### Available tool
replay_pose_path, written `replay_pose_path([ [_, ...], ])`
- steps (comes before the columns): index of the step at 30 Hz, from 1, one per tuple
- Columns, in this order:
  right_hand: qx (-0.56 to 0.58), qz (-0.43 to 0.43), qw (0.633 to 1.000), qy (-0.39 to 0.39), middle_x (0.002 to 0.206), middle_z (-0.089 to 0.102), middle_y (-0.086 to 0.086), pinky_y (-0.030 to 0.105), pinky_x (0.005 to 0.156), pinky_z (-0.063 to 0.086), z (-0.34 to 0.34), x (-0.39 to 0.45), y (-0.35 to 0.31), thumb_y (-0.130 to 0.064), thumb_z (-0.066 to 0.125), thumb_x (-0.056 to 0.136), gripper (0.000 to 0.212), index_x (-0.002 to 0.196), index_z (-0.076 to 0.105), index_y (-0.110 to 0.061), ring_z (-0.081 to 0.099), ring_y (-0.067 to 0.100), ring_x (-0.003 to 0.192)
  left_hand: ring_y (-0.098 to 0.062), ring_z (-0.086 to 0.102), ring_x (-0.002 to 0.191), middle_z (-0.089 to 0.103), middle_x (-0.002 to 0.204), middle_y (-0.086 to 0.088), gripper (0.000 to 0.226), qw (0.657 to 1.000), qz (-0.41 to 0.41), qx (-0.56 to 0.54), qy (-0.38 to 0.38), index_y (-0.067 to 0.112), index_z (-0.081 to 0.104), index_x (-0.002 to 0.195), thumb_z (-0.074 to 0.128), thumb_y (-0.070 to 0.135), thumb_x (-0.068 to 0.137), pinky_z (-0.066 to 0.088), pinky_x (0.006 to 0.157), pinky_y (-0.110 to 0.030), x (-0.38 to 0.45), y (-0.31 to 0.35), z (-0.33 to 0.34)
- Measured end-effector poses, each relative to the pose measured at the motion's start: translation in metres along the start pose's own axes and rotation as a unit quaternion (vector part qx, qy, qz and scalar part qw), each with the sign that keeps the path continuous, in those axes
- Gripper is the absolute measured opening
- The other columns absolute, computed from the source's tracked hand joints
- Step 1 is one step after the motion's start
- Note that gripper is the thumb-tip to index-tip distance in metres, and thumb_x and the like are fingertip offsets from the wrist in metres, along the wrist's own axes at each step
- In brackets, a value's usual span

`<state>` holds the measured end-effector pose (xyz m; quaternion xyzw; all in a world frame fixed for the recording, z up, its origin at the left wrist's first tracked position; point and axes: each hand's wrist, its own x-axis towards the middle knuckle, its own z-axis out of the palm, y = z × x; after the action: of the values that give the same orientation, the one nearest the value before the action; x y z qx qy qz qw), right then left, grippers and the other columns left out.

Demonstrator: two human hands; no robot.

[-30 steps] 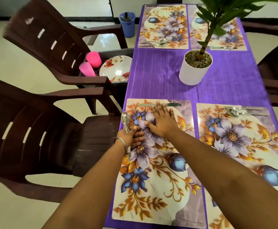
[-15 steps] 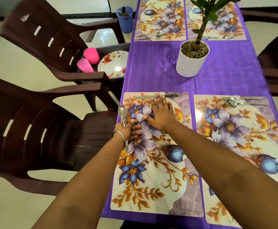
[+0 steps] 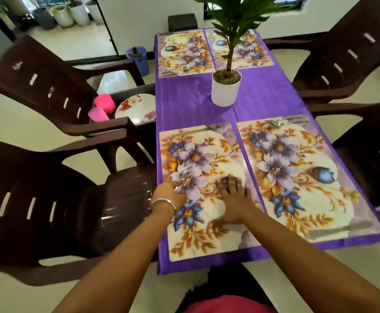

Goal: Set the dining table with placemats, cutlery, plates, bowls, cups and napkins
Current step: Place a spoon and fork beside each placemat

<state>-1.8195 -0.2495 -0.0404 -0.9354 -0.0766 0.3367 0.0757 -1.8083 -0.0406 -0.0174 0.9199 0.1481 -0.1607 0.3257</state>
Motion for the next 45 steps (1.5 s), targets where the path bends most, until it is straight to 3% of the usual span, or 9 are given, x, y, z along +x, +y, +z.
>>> replay_pose_path([
  [5, 0.02, 0.021, 0.999, 0.012, 0.154, -0.031, 0.011, 0.059, 0.113, -0.01, 0.007, -0.01, -0.002, -0.077, 0.065, 0.063, 0.132, 0.147, -0.025, -0.032, -0.03, 0.038, 0.14, -0.032, 0.066, 0.089, 0.069, 0.095, -0.013, 0.011, 0.995, 0.026, 0.082, -0.043, 0.019, 0.063, 0.091, 0.066, 0.027, 0.083, 0.052, 0.074, -0.035, -0.028, -0.017, 0.003],
  [11, 0.029, 0.031, 0.999, 0.021, 0.155, -0.03, 0.012, 0.058, 0.114, -0.01, 0.016, -0.015, -0.007, -0.077, 0.066, 0.062, 0.132, 0.148, -0.022, -0.031, -0.029, 0.038, 0.14, -0.028, 0.063, 0.075, 0.056, 0.07, -0.003, 0.006, 0.994, 0.039, 0.094, -0.032, 0.024, 0.058, 0.081, 0.062, 0.023, 0.086, 0.047, 0.065, -0.031, -0.038, -0.022, -0.001],
  [14, 0.029, 0.03, 0.999, 0.023, 0.155, -0.03, 0.012, 0.057, 0.114, -0.011, 0.017, -0.016, -0.005, -0.078, 0.066, 0.061, 0.132, 0.149, -0.021, -0.031, -0.029, 0.037, 0.141, -0.032, 0.064, 0.084, 0.064, 0.081, -0.009, 0.008, 0.994, 0.044, 0.096, -0.026, 0.019, 0.066, 0.091, 0.062, 0.022, 0.085, 0.051, 0.069, -0.036, -0.039, -0.025, 0.002],
  [19, 0.028, 0.03, 0.999, 0.022, 0.155, -0.028, 0.013, 0.056, 0.115, -0.011, 0.018, -0.014, -0.003, -0.078, 0.066, 0.059, 0.133, 0.149, -0.019, -0.031, -0.028, 0.036, 0.141, -0.035, 0.064, 0.093, 0.068, 0.098, -0.012, 0.022, 0.993, 0.052, 0.101, -0.012, 0.017, 0.062, 0.107, 0.061, 0.022, 0.085, 0.049, 0.072, -0.036, -0.039, -0.028, 0.007],
  [37, 0.032, 0.019, 0.999, 0.031, 0.155, -0.029, 0.011, 0.053, 0.113, -0.014, 0.013, -0.009, 0.008, -0.076, 0.067, 0.062, 0.13, 0.15, -0.015, -0.03, -0.03, 0.035, 0.141, -0.033, 0.065, 0.091, 0.068, 0.099, -0.011, 0.028, 0.994, 0.032, 0.104, -0.006, 0.021, 0.062, 0.115, 0.062, 0.025, 0.087, 0.055, 0.076, -0.038, -0.03, -0.026, 0.02],
  [40, 0.046, 0.013, 0.997, 0.053, 0.159, -0.019, 0.012, 0.052, 0.116, -0.008, 0.009, -0.01, 0.005, -0.074, 0.066, 0.065, 0.122, 0.153, -0.006, -0.028, -0.021, 0.036, 0.144, -0.026, 0.063, 0.079, 0.066, 0.09, -0.007, 0.021, 0.999, 0.017, 0.047, -0.006, 0.016, 0.065, 0.105, 0.064, 0.027, 0.087, 0.049, 0.066, -0.028, -0.033, -0.023, 0.017],
  [43, 0.161, -0.019, 0.971, 0.178, 0.154, 0.027, 0.015, 0.046, 0.117, 0.022, -0.004, -0.018, -0.012, -0.052, 0.065, 0.08, 0.088, 0.149, 0.026, -0.015, 0.021, 0.037, 0.143, -0.021, 0.059, 0.061, 0.062, 0.08, -0.01, 0.01, 0.989, -0.005, -0.149, -0.016, 0.011, 0.064, 0.087, 0.055, 0.014, 0.09, 0.043, 0.05, -0.021, -0.042, -0.008, 0.009],
  [45, 0.365, -0.02, 0.913, 0.183, 0.135, 0.052, 0.013, 0.041, 0.102, 0.042, -0.02, -0.028, -0.03, -0.025, 0.063, 0.089, 0.058, 0.14, 0.042, -0.008, 0.051, 0.034, 0.123, -0.014, 0.054, 0.04, 0.061, 0.075, -0.017, 0.024, 0.912, -0.065, -0.381, -0.134, 0.0, 0.061, 0.082, 0.042, 0.006, 0.094, 0.034, 0.035, -0.016, -0.051, 0.005, -0.003],
])
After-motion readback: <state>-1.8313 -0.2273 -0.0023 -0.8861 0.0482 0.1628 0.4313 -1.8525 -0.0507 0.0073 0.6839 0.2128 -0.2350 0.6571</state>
